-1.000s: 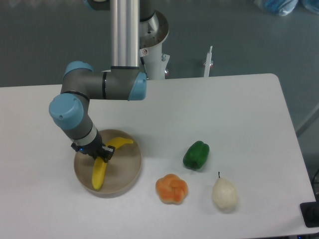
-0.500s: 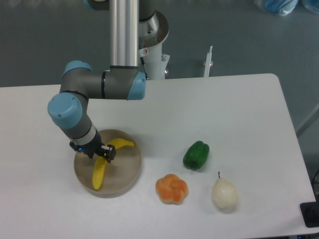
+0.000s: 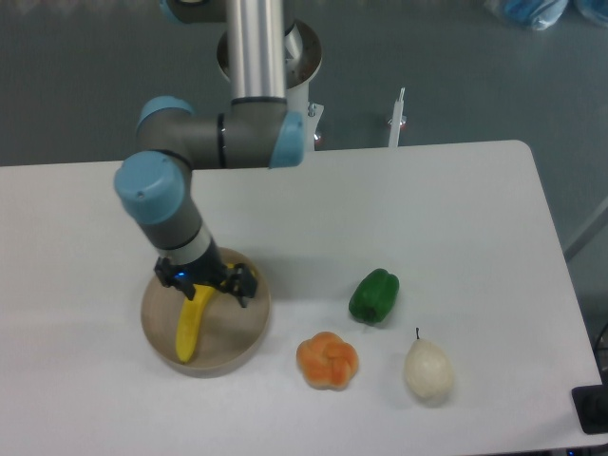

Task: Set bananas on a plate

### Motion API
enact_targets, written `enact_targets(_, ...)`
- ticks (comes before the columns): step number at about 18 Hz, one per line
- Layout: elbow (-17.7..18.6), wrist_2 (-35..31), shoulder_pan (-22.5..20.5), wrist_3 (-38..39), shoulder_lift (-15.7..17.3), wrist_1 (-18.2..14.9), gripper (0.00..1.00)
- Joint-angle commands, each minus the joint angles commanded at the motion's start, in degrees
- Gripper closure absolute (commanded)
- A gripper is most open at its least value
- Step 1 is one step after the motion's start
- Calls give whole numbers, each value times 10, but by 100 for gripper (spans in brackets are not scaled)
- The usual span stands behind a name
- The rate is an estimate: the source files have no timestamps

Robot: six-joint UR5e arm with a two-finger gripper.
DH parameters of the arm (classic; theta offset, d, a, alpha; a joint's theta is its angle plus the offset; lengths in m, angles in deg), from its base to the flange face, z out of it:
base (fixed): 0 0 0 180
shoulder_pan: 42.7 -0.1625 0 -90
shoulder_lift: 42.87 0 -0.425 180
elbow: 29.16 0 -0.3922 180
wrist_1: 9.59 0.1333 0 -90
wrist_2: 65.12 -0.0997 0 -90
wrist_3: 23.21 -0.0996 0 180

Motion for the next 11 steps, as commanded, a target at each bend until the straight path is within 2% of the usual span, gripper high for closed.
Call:
enact_targets(5,-3,0,-65,-157,4,11,0)
enact_targets(11,-25,0,-124,-337,6,8,0)
